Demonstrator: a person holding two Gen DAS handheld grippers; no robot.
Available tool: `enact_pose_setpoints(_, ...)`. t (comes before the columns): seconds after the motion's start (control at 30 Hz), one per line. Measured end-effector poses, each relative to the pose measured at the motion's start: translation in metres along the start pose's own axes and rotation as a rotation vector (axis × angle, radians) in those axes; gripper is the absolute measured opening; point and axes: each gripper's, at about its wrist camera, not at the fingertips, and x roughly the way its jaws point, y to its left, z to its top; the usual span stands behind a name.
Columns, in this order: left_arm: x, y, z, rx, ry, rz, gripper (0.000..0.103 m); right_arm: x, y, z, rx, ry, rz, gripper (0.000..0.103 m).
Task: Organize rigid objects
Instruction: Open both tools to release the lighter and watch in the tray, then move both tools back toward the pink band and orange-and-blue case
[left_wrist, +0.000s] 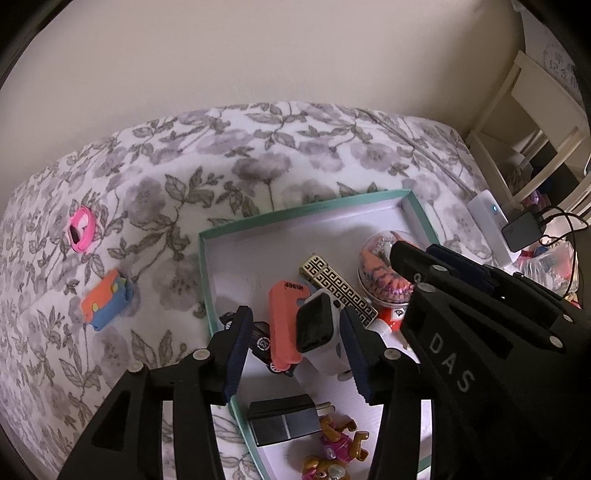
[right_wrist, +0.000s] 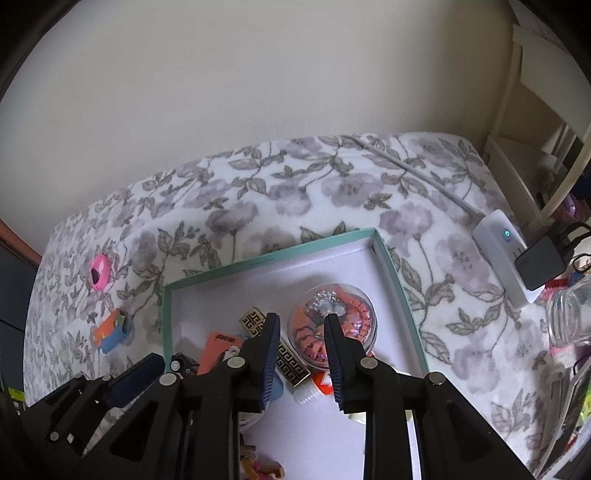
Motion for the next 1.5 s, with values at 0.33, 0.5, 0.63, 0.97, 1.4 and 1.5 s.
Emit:
enact_pose_setpoints(0.33,-0.012,0.029,0.009,-0.077,-0.033,0.043,0.056,-0.02,-0.002,0.004,0.0,-0.054,-0.012,0.028)
enact_pose_setpoints(0.5,-0.018,0.057,0.015,-0.149,-0.054,0.091,0.062,-0.018,-0.002,0.004,0.004,-0.054,-0.032,0.045)
enact_pose_setpoints(0.63,-0.023,0.084,0.016,-0.229,-0.075,0.123,0.074,-0.017,-0.002,0.003,0.003,-0.057,-0.037,0.054)
enact_pose_setpoints(0.97,-0.026,0.136,0.012,-0.381,-0.082,0.186,0.091,-0.008,0.012,0.002,-0.03,-0.053,-0.052,0.08)
enact_pose_setpoints(1.4,-0.022,0.156,0.01,-0.418,-0.083,0.24,0.095,0.01,0.038,-0.003,-0.091,-0.049,-0.057,0.101)
enact_pose_setpoints(1.5,-0.022,0.167,0.01,-0.441,-0.083,0.25,0.095,0.013,0.045,-0.004,-0.101,-0.048,-0.043,0.102)
